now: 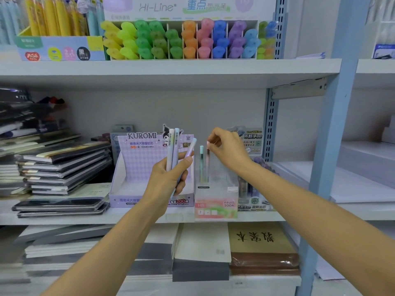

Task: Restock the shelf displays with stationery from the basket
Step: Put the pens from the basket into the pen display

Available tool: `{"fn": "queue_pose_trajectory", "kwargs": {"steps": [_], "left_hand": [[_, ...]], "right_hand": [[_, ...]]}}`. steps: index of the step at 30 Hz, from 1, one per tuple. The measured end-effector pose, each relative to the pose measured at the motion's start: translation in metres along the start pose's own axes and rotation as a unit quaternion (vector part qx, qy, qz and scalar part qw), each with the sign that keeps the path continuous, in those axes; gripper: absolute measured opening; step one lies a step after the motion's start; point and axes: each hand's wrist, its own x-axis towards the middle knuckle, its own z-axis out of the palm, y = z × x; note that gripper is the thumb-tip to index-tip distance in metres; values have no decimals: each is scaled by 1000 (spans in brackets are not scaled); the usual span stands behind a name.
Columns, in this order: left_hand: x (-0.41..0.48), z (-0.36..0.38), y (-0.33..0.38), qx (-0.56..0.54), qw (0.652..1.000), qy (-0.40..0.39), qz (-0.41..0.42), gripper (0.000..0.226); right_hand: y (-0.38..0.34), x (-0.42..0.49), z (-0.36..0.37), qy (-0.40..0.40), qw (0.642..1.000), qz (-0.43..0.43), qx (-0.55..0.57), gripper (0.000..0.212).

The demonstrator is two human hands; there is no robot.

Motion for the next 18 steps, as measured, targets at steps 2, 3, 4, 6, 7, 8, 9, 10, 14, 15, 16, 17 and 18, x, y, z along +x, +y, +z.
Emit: {"fn": "queue_pose_trajectory", "kwargs": {"steps": [2,3,4,6,7,8,9,10,14,15,16,17,18], "left_hand": [[-1,-1,1,2,1000,0,-1,24],[-2,-1,2,2,1000,-2,-1,23],[-2,-1,3,2,1000,-2,-1,22],[-4,-1,6,1,1000,-1,-4,21],[-5,0,7,2,1000,-1,-5,21],[-6,0,9,4,1000,-4,-6,20],[-7,1,10,8,1000,-9,-7,20],[-8,3,12,11,1000,-13,-7,19],[-12,11,18,28,999,-29,-10,14],[-13,13,20,34,999,-31,-8,13],[-14,14,22,38,999,-32,-9,13],[-14,15,24,37,999,-32,-11,15],[-15,14,26,31,999,-30,-16,22]], "right_hand": [[5,-1,1,-4,998,-4,-60,6],[7,-1,2,-15,997,2,-75,9],[9,-1,2,-29,996,9,-84,13],[8,-3,-1,-57,995,23,-83,20],[6,-4,-4,-58,996,30,-63,22],[3,-5,-8,-45,998,37,-28,23],[-2,-7,-13,-26,998,45,29,22],[-7,-10,-18,-14,992,53,109,22],[-28,-23,-36,-95,928,60,356,20],[-32,-25,-38,-108,923,51,365,19],[-34,-27,-40,-110,921,48,372,17],[-36,-27,-43,-101,915,52,386,16],[-36,-28,-46,-84,907,64,409,14]]}}
